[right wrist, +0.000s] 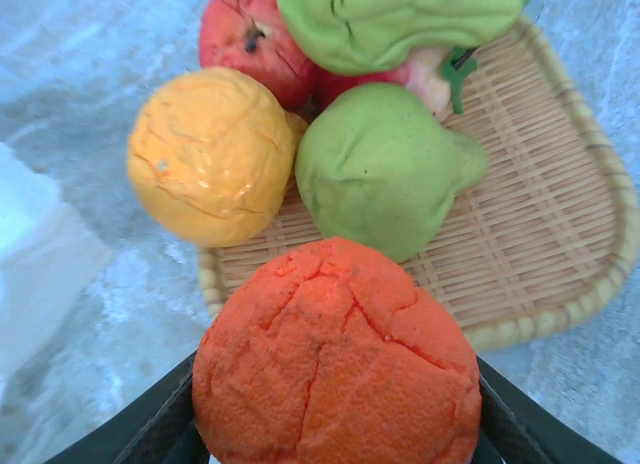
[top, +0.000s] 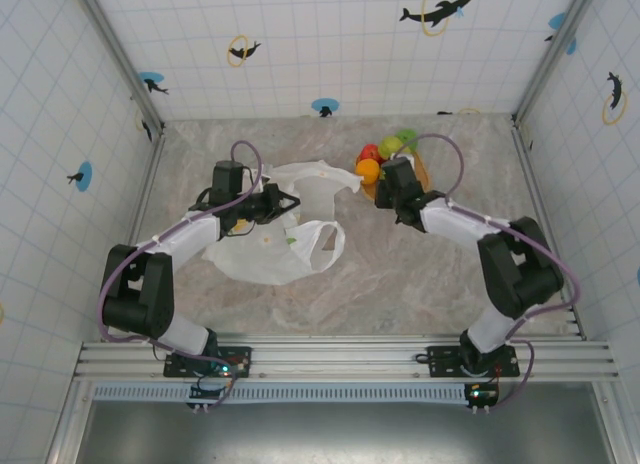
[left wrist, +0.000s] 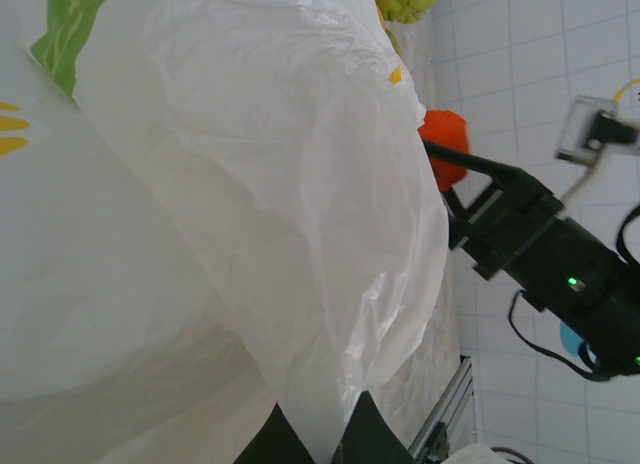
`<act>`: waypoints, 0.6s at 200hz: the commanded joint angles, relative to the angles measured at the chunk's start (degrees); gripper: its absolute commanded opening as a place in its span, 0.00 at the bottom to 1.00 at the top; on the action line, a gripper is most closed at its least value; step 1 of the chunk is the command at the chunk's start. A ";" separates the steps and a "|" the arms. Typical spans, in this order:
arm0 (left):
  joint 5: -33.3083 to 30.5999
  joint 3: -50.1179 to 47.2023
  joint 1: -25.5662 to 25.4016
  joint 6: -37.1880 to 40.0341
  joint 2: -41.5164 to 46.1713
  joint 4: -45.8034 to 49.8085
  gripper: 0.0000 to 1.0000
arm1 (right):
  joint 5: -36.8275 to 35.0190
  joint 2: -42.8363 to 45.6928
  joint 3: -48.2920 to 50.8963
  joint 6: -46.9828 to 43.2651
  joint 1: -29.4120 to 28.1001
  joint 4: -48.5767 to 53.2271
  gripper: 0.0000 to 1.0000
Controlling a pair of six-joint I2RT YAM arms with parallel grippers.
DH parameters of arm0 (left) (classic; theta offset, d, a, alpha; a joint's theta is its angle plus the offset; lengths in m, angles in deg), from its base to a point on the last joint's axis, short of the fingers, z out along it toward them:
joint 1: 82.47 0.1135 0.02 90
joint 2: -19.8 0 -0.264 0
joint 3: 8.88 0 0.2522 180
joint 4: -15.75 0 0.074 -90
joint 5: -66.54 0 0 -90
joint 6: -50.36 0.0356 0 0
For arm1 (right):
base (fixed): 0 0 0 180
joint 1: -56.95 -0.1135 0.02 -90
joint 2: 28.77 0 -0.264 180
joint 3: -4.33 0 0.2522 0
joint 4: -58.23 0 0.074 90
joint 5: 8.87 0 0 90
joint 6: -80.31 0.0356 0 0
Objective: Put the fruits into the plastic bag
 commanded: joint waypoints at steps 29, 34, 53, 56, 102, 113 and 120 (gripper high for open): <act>2.00 -1.18 0.25 -1.23 0.24 -3.23 0.00 | 11.07 15.03 10.89 -3.39 2.06 -4.10 0.54; 2.07 -1.18 0.26 -1.42 0.24 -3.43 0.00 | 12.99 16.21 11.83 -3.38 2.12 -4.52 0.54; 2.55 -1.41 0.28 -2.07 0.54 -4.58 0.00 | 22.15 19.34 16.06 -2.56 1.62 -8.87 0.54; 2.64 -1.40 0.23 -2.19 0.57 -4.80 0.00 | 23.50 19.67 16.73 -2.27 1.47 -9.72 0.54; 4.83 -1.45 -0.77 -4.51 2.11 -8.13 0.00 | 30.29 18.38 20.51 -0.71 -4.59 -19.58 0.53; 5.50 -1.16 -1.72 -4.58 2.39 -8.00 0.00 | 30.56 17.53 19.57 -1.11 -5.70 -19.93 0.52; 6.16 -0.82 -2.42 -4.60 2.51 -8.05 0.00 | 30.81 17.09 19.04 -1.20 -6.14 -20.16 0.52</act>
